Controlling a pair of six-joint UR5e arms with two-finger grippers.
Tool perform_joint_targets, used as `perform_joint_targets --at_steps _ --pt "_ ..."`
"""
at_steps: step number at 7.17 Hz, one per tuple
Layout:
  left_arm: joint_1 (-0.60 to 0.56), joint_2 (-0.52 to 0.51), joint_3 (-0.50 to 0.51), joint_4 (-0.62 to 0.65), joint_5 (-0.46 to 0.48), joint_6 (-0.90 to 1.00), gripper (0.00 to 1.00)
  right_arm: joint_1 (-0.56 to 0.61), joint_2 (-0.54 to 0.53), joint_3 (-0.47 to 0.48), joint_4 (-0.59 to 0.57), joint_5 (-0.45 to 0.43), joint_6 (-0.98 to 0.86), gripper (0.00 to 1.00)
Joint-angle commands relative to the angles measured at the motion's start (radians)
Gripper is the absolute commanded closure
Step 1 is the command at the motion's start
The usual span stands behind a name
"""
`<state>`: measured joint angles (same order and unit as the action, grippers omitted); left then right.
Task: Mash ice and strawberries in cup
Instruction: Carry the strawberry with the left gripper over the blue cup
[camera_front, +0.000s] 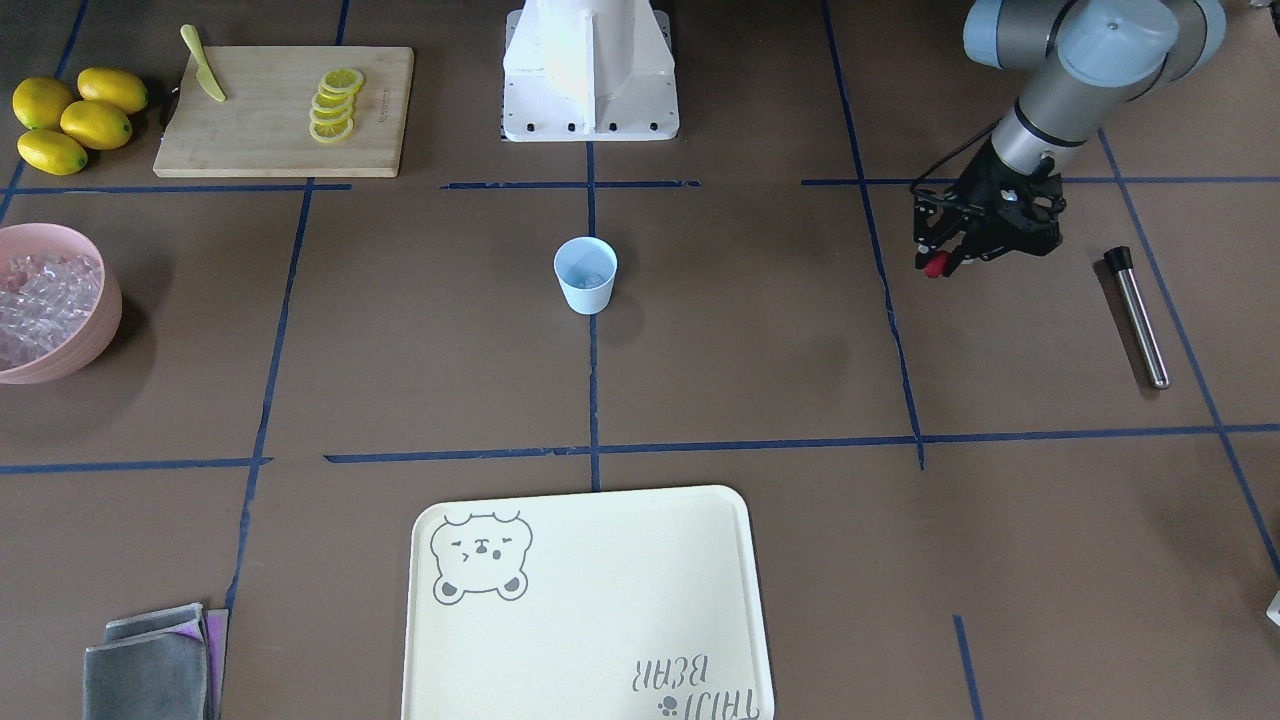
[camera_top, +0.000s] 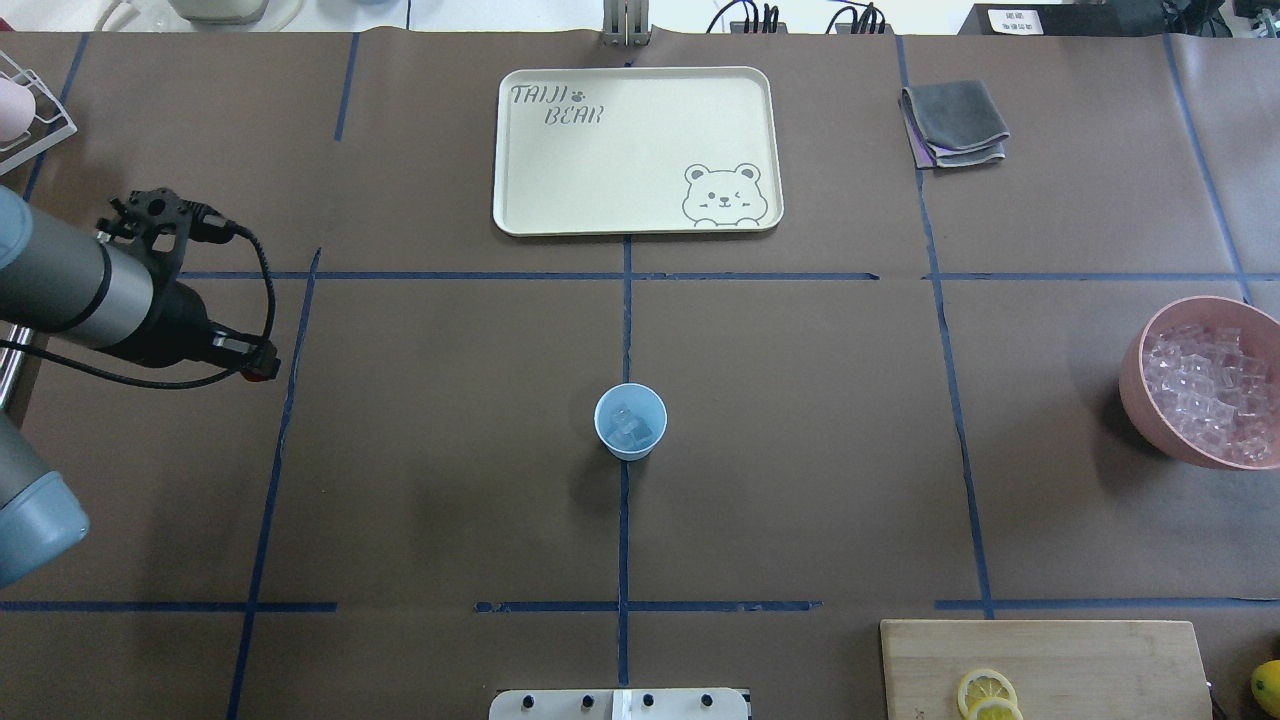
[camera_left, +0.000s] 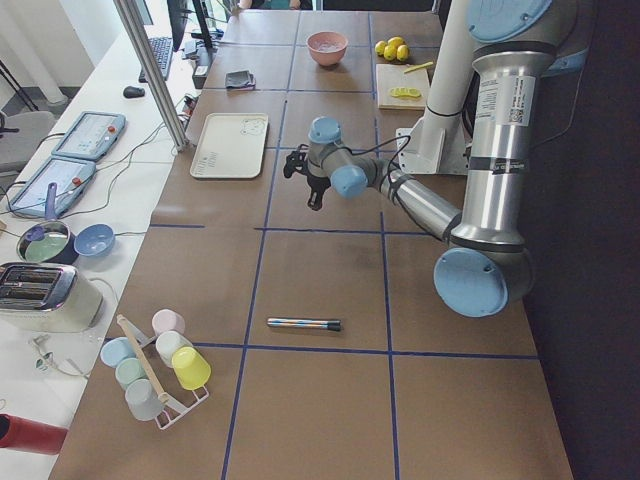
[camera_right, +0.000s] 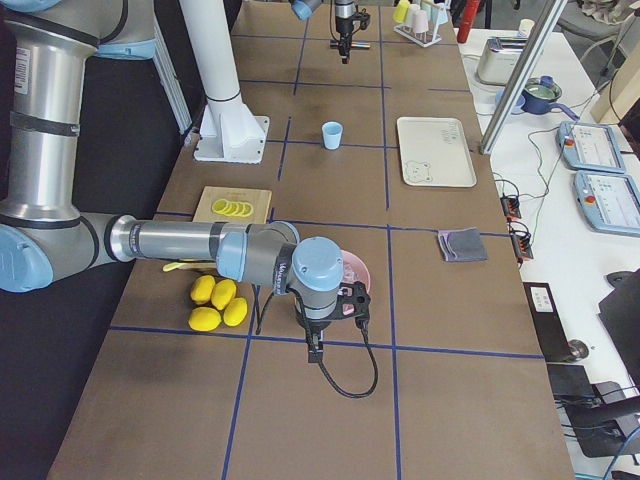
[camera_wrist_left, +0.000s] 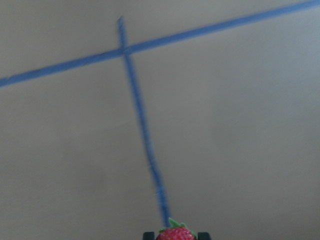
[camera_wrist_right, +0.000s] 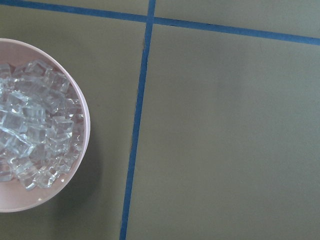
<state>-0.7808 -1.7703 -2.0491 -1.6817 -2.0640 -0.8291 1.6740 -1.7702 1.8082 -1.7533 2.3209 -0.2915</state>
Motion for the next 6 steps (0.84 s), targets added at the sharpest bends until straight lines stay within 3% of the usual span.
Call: perform_joint_targets --at_steps 1,2,3,6 --pt "0.065 -0.304 -0.026 0.334 0.002 -0.170 0.98 0.000 0.000 0.002 0.000 0.002 0.000 0.00" --pt "0.121 -0.390 -0.013 0.368 0.019 -0.268 0.97 0.000 0.000 0.003 0.000 0.002 0.000 0.00" --pt "0.182 -0.461 0.025 0.370 0.094 -0.354 0.97 0.000 0.000 0.003 0.000 0.000 0.000 0.00" --pt "0.313 -0.661 0.245 0.359 0.231 -0.519 0.92 0.000 0.000 -0.003 0.017 0.000 0.000 0.00"
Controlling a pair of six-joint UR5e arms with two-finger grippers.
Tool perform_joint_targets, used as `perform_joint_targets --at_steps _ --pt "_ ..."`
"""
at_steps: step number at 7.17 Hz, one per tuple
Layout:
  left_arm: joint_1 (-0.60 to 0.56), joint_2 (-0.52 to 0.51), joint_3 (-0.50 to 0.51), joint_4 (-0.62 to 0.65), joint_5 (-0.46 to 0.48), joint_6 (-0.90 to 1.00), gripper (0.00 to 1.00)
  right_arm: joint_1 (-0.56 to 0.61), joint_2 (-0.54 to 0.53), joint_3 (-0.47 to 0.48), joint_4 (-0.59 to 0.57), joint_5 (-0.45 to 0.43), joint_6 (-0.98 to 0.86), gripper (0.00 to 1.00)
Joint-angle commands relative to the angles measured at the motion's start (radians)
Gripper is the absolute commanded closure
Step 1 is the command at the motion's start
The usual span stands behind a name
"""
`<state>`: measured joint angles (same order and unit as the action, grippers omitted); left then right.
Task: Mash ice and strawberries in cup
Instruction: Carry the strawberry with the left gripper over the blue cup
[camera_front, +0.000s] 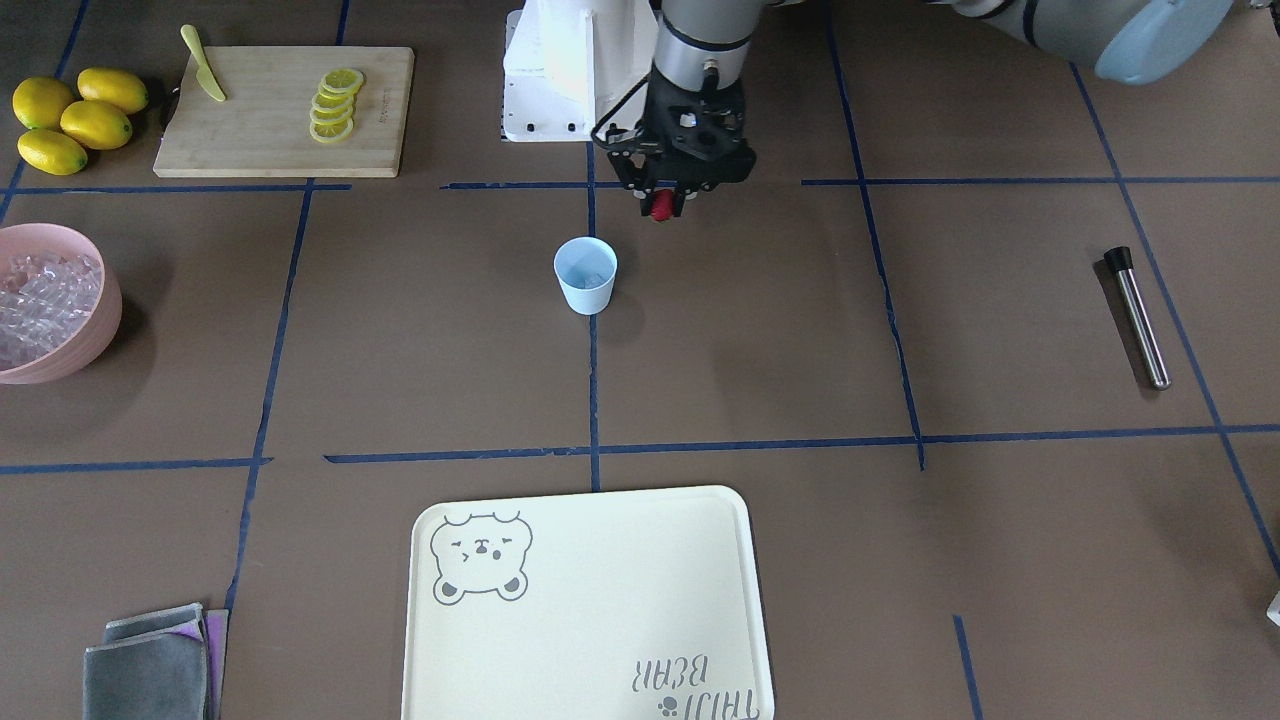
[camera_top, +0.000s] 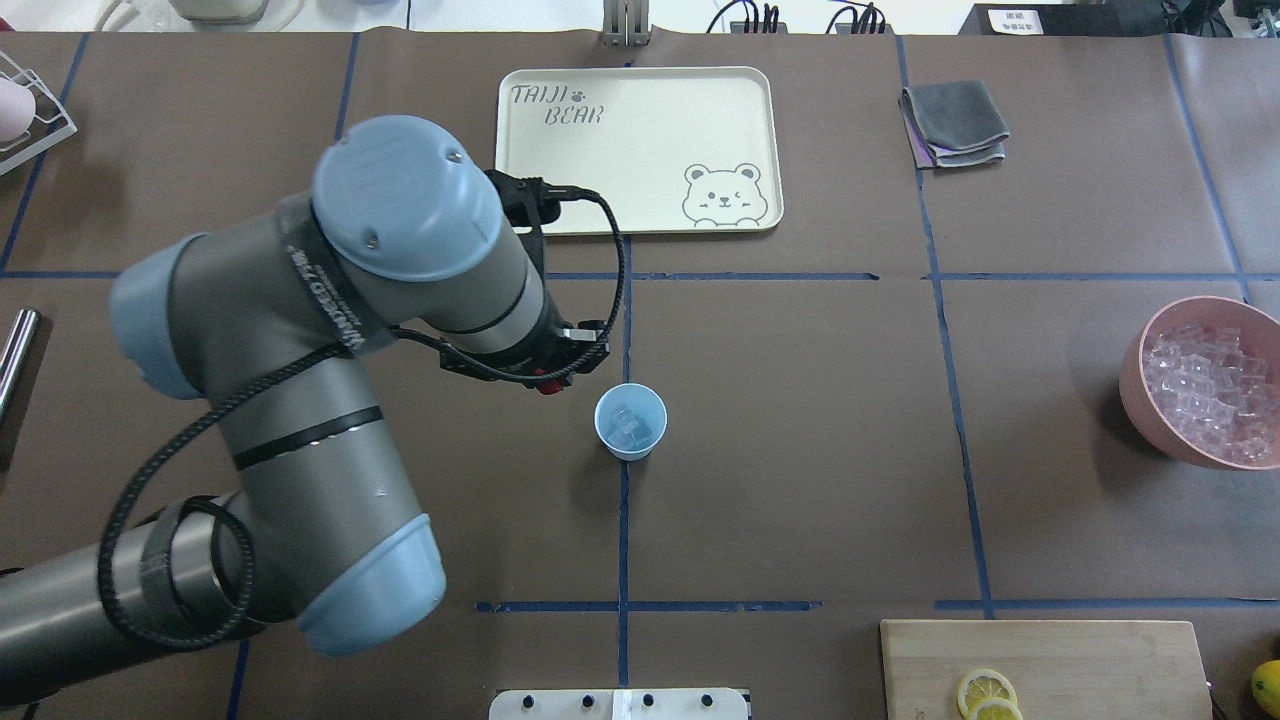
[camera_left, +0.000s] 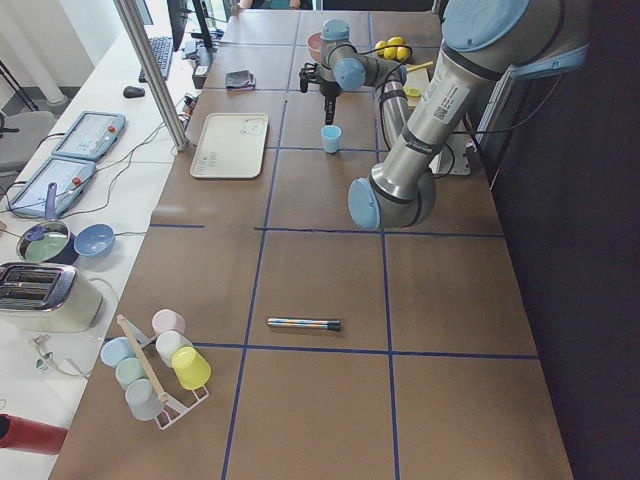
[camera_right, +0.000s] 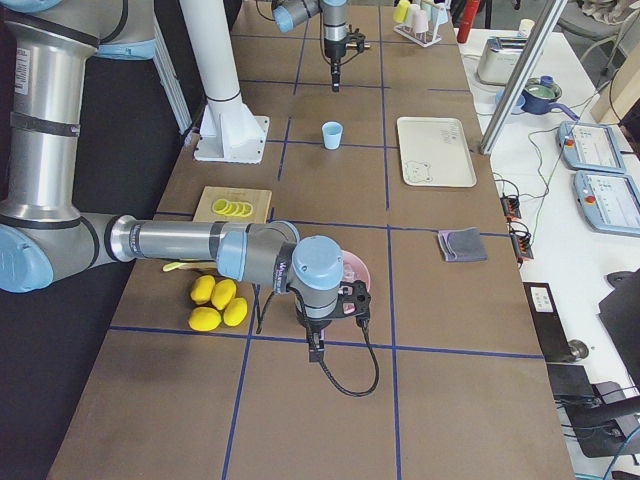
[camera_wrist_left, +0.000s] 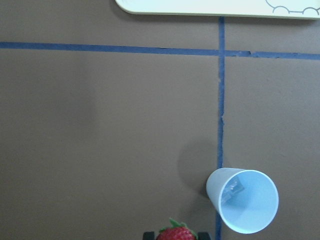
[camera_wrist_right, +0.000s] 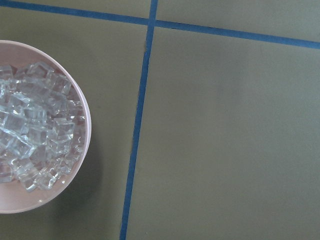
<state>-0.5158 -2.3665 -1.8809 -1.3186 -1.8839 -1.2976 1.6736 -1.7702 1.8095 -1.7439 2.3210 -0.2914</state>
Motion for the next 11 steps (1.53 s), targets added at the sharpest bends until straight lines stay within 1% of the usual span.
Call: perform_joint_targets --at_steps 1,4,5,6,7,10,11 --pt "0.072 -0.074 0.104 -0.011 0.077 -0.066 0.92 0.000 0.000 -0.004 0.007 0.000 0.000 0.00" --pt "0.074 -0.086 0.199 -0.088 0.083 -0.072 0.92 0.000 0.000 -0.004 0.007 0.000 0.000 0.00" --pt "0.074 -0.086 0.203 -0.091 0.083 -0.072 0.89 0.002 0.000 -0.004 0.007 0.000 0.000 0.00" --pt "0.074 -0.088 0.203 -0.091 0.083 -0.071 0.57 0.000 0.000 -0.006 0.007 0.000 0.000 0.00" --pt "0.074 -0.086 0.198 -0.091 0.084 -0.063 0.01 0.000 0.000 -0.006 0.007 0.000 0.000 0.00" --pt "0.073 -0.080 0.175 -0.091 0.081 -0.033 0.00 0.000 0.000 -0.006 0.007 0.000 0.000 0.00" --pt "0.068 -0.054 0.133 -0.081 0.077 0.024 0.00 0.000 0.000 -0.006 0.007 0.000 0.000 0.00"
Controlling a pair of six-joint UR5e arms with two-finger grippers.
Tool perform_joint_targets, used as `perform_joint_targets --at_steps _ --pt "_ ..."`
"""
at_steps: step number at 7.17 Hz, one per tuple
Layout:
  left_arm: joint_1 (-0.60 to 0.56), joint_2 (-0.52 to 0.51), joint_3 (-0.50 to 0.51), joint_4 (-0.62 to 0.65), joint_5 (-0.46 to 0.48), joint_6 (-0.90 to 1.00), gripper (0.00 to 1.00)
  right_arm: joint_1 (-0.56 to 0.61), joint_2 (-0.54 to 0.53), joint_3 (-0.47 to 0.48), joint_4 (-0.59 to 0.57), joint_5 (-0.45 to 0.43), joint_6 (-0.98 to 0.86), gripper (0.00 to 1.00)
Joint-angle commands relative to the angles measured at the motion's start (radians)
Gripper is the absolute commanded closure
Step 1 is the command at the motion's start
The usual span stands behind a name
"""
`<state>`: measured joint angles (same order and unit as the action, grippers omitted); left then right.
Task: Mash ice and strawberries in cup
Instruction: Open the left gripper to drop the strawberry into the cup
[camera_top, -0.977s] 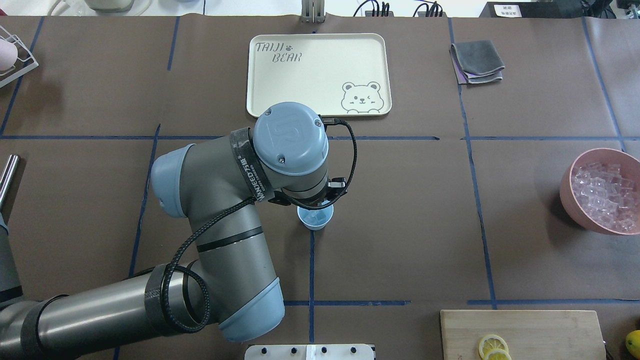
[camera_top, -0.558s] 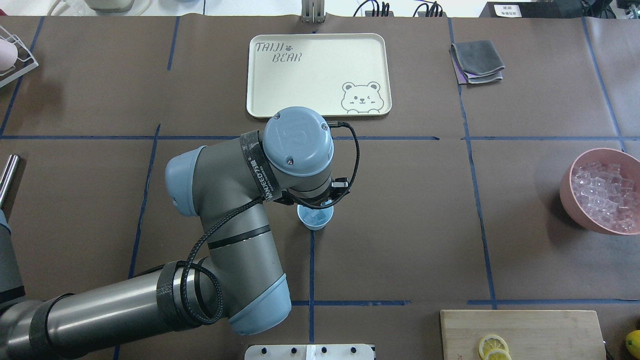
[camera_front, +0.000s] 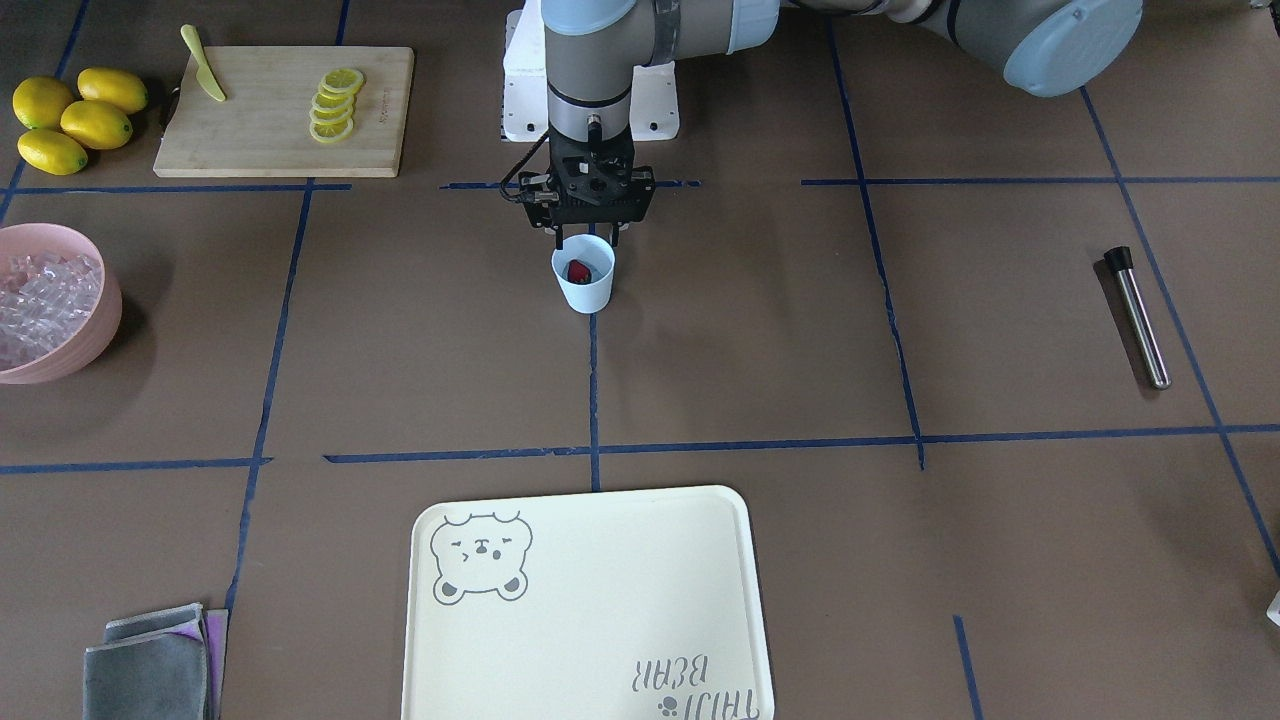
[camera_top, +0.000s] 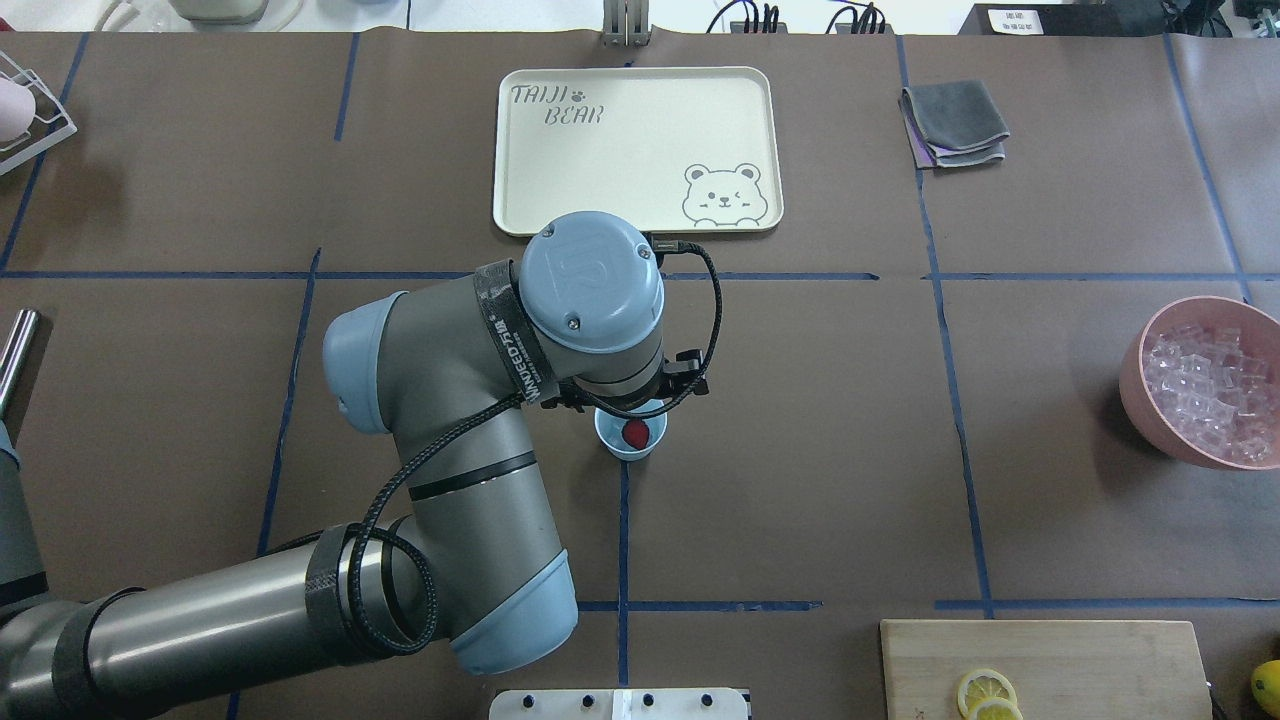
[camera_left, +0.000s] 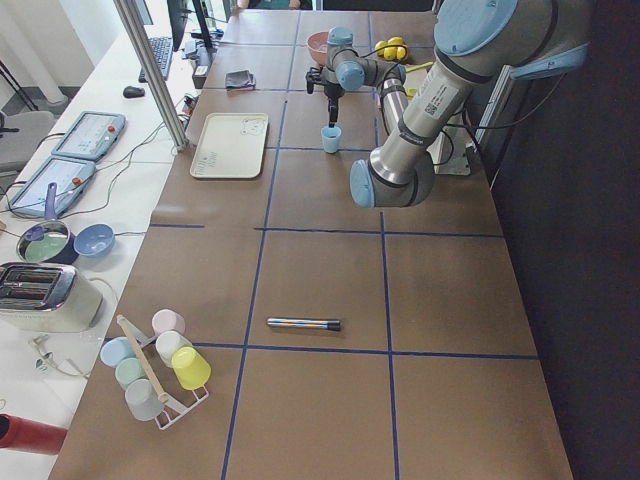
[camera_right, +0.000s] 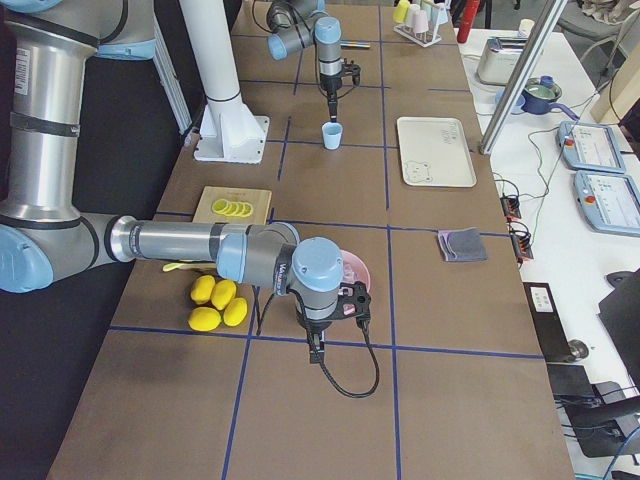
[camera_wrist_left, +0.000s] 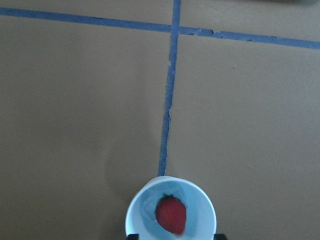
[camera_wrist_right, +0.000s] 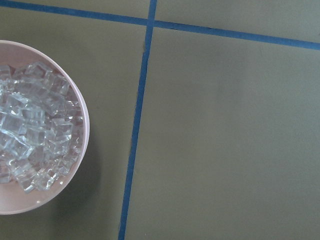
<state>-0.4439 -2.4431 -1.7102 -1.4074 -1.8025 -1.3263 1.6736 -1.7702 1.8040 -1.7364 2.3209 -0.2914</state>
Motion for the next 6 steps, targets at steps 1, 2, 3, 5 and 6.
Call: perform_joint_targets --at_steps 1,2,3,5,6 --pt "-0.036 0.098 -0.101 0.011 -0.009 0.146 0.00 0.000 0.000 0.000 0.000 0.000 0.000 0.00" --pt "-0.123 0.169 -0.135 0.013 -0.061 0.282 0.00 0.000 0.000 0.000 0.000 0.000 0.000 0.00" --pt "-0.242 0.249 -0.158 0.013 -0.189 0.426 0.00 0.000 0.000 0.000 0.000 0.000 0.000 0.00" --pt "-0.475 0.407 -0.175 0.002 -0.367 0.737 0.00 0.000 -0.002 0.000 0.000 0.000 -0.002 0.00" --pt "-0.603 0.497 -0.169 -0.001 -0.420 0.927 0.00 0.000 0.000 0.000 0.000 0.000 -0.002 0.00"
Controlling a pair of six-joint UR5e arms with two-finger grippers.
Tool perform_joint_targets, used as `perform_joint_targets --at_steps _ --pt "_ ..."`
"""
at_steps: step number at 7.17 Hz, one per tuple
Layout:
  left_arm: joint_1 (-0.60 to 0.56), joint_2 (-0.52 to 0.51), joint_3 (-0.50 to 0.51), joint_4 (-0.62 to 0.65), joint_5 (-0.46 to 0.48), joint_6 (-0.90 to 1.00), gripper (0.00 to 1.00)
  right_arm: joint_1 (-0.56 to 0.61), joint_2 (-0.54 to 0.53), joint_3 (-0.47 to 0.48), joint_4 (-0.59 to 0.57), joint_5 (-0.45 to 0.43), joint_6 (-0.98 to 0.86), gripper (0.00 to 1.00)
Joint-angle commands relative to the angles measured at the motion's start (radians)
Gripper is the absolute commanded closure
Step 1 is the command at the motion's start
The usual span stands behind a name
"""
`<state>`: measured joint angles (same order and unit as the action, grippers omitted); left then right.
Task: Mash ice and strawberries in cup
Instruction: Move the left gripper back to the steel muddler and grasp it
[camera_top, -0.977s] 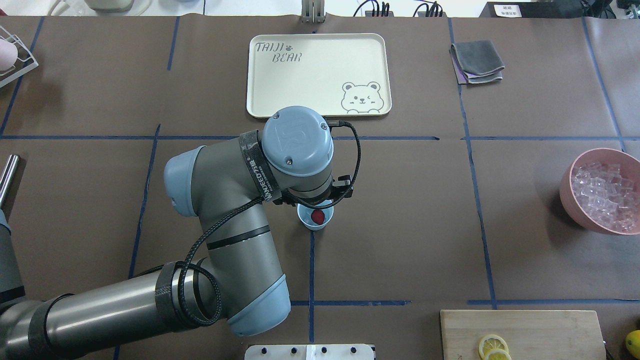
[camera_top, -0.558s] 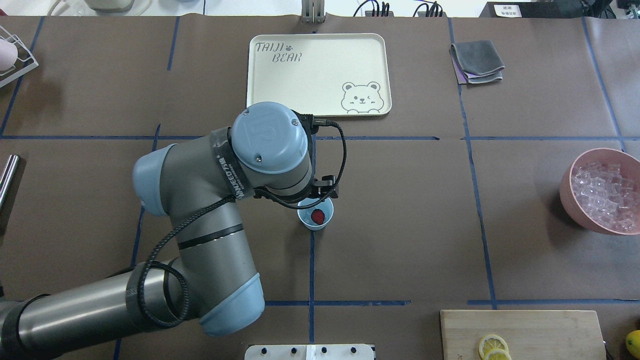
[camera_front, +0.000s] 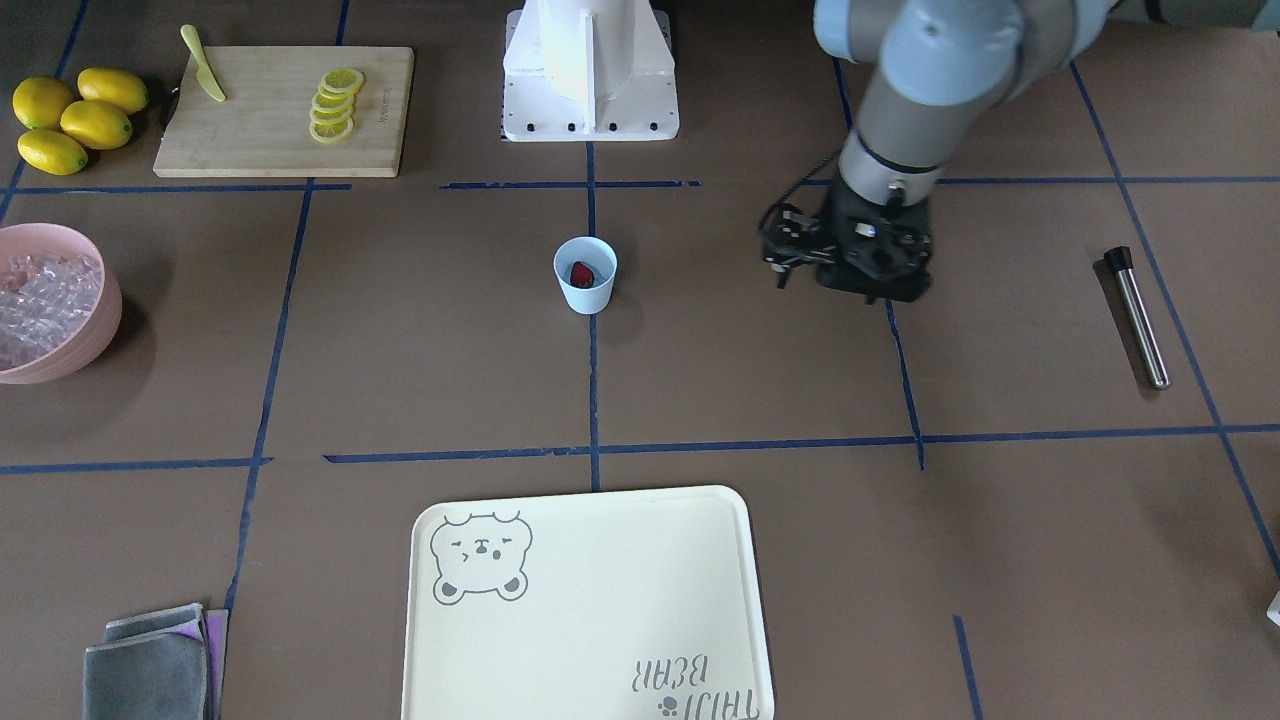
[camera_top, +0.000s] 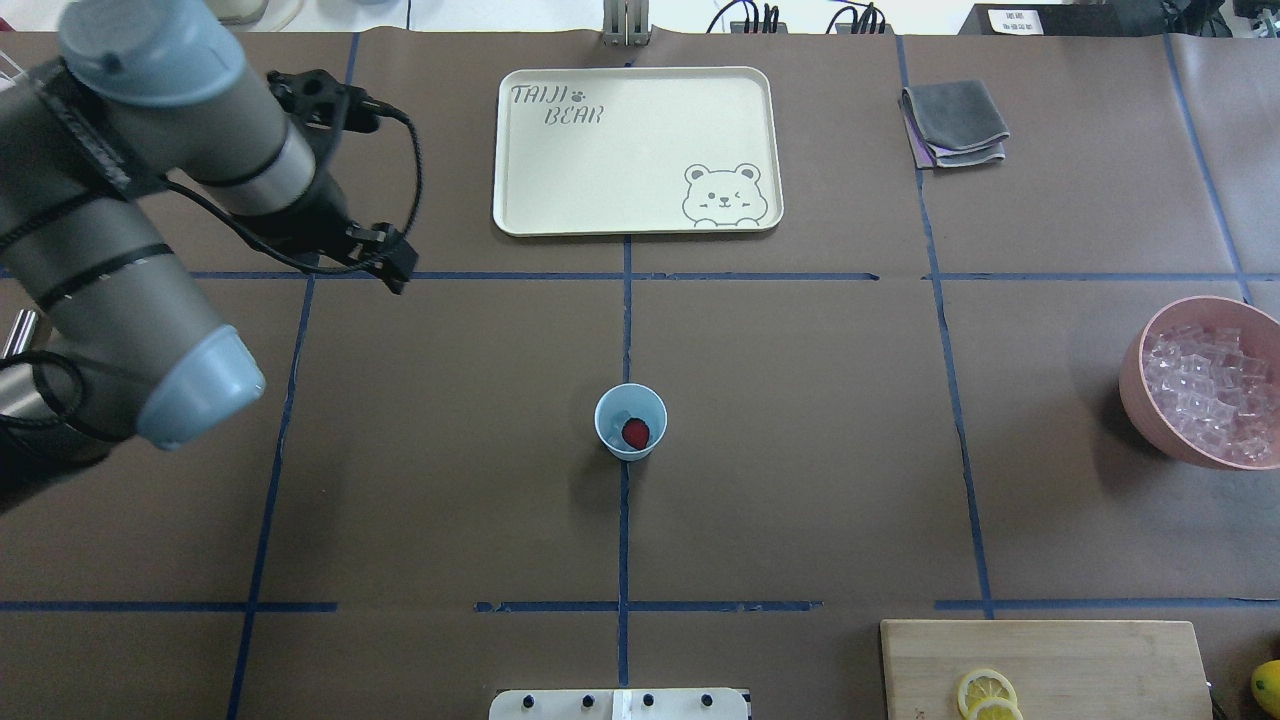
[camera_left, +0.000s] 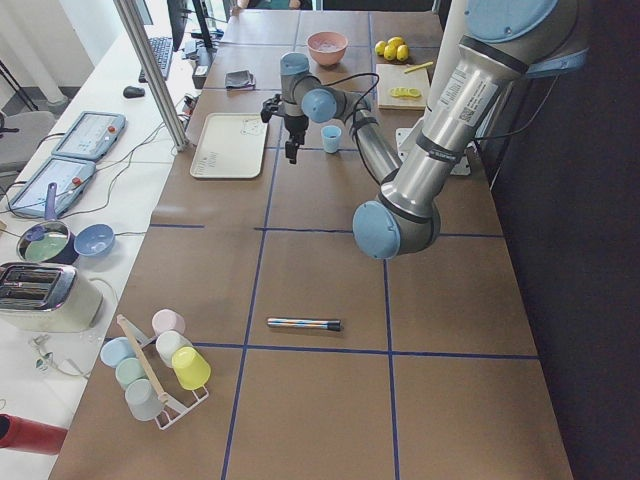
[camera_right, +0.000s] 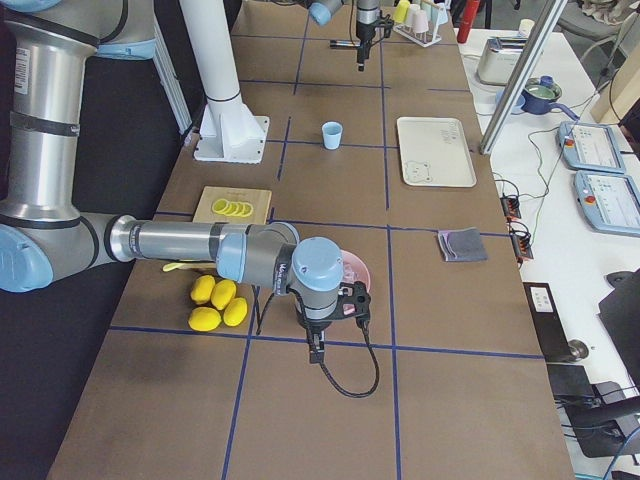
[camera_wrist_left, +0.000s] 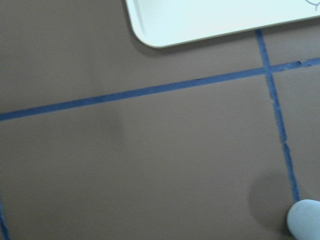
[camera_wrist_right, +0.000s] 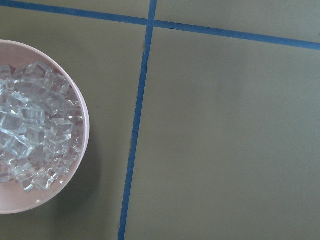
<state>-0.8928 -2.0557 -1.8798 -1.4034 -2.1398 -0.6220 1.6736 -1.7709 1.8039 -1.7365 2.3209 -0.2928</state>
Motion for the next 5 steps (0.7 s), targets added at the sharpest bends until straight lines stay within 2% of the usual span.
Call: perform_joint_targets --at_steps 1,3,5 --pt "-0.251 0.149 0.013 0.007 -0.118 0.340 0.00 0.000 0.001 0.000 0.000 0.000 0.000 0.00" --pt "-0.384 0.277 0.043 -0.005 -0.146 0.505 0.00 0.000 0.013 -0.009 0.000 -0.003 0.000 0.00" --pt "-0.414 0.374 0.048 -0.028 -0.177 0.547 0.00 0.000 0.107 -0.098 0.002 -0.002 0.000 0.00"
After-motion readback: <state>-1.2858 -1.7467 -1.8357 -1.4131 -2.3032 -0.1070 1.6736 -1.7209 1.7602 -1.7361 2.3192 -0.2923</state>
